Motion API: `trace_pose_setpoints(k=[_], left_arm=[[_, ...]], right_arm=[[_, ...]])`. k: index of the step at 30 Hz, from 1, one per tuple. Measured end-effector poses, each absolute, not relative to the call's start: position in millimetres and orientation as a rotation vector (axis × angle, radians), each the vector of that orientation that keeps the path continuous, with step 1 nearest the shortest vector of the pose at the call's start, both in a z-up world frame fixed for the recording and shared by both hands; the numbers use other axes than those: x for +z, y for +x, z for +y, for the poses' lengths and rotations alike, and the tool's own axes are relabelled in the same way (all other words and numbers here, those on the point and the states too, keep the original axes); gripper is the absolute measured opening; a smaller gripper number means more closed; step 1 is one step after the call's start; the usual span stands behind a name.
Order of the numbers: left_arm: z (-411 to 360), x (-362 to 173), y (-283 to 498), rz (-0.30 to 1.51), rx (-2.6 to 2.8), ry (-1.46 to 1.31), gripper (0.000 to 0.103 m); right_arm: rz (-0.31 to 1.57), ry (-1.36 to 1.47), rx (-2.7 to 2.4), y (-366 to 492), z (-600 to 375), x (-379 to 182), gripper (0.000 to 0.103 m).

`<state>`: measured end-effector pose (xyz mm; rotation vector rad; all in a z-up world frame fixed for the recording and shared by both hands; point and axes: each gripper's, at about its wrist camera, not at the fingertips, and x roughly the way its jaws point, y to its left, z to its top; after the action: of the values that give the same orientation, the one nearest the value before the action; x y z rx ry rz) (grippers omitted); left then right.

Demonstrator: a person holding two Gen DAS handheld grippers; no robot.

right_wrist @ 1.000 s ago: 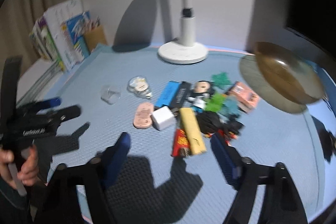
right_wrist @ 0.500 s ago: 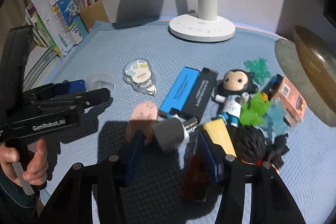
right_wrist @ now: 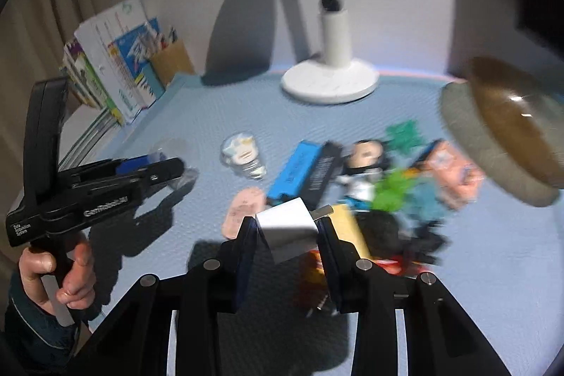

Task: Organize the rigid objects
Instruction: 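Grasp the clear plastic cup with left tool while right tool grasps white charger plug, then carry cup and plug to the amber bowl and release both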

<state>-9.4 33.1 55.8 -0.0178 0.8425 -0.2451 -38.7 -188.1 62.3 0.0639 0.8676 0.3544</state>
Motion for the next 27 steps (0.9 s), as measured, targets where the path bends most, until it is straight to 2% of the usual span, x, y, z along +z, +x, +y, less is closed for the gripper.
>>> trace_pose_setpoints(k=[7,14,16,17,18,19,27], left_arm=[[-4,58,-28,0.847,-0.322,-0.009,0.032],[-43,49,-41,0.871,-0.381,0.023,0.032],[-50,48,-44,0.875,-0.392,0.029,0.032],[-53,47,-45,0.878,-0.395,0.032,0.032],[-55,46,-45,0.882,-0.399,0.035,0.032],[-57,45,-46,0.886,-0.403,0.038,0.032],[-68,35,-49,0.914,-0.418,0.052,0.032]], right_arm=[[0.925,0.128,0.199,-59,-267,41,0.034],[0.954,0.117,0.164,-74,-295,23,0.035],[0.964,0.127,0.176,-74,-297,21,0.038],[0.968,0.131,0.175,-75,-298,21,0.045],[0.966,0.127,0.164,-75,-299,21,0.057],[0.962,0.122,0.155,-76,-299,20,0.061],[0.961,0.097,0.159,-75,-291,18,0.061]])
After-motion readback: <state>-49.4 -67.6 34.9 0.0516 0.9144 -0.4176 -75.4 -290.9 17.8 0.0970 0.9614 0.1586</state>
